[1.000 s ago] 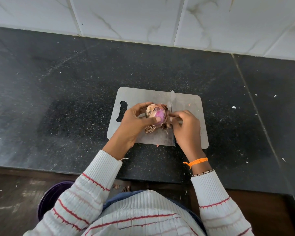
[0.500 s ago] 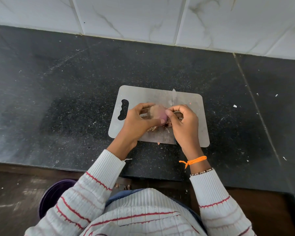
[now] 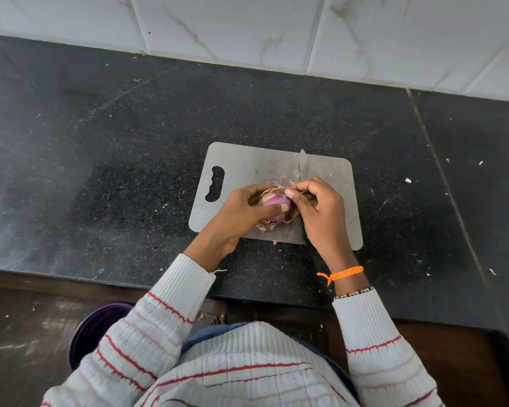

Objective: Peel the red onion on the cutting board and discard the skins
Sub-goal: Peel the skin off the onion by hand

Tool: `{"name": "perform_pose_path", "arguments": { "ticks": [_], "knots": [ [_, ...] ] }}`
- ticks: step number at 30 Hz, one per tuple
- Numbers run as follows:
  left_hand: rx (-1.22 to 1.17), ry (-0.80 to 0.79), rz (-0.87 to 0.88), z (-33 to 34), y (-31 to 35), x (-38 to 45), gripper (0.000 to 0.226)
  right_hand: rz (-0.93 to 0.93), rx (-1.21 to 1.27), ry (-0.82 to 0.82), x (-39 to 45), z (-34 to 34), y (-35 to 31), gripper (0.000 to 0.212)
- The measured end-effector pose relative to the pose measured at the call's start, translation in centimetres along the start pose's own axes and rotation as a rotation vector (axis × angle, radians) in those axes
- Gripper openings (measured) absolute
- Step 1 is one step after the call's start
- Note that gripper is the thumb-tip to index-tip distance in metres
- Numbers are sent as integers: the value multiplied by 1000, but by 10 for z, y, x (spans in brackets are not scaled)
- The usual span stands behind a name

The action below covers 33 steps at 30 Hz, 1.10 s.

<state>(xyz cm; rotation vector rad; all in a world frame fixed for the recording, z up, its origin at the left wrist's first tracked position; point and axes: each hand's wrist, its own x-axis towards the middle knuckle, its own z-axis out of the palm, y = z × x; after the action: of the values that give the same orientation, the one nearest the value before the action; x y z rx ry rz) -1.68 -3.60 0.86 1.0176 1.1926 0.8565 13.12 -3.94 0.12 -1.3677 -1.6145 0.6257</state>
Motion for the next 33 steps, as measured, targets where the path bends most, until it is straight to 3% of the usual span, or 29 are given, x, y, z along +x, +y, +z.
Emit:
{"name": "perform_pose_path", "arguments": {
  "ticks": [6,11,16,22,33],
  "knots": [
    [136,-86,49,4,-2,-5,51,2,-53,-16,0,2,-2,5],
    [71,-50,15,5,-2,-2,46,-15,-25,30,2,-8,0,12],
    [74,-30,13,1,-2,1,39,-130,-34,-222,3,-18,-2,36],
    [120,-40,24,-1,-2,3,46,-220,-132,-230,6,-18,0,14],
    [175,15,129,0,1,10,52,-128,-268,-181,6,-4,-2,9]
  ]
}}
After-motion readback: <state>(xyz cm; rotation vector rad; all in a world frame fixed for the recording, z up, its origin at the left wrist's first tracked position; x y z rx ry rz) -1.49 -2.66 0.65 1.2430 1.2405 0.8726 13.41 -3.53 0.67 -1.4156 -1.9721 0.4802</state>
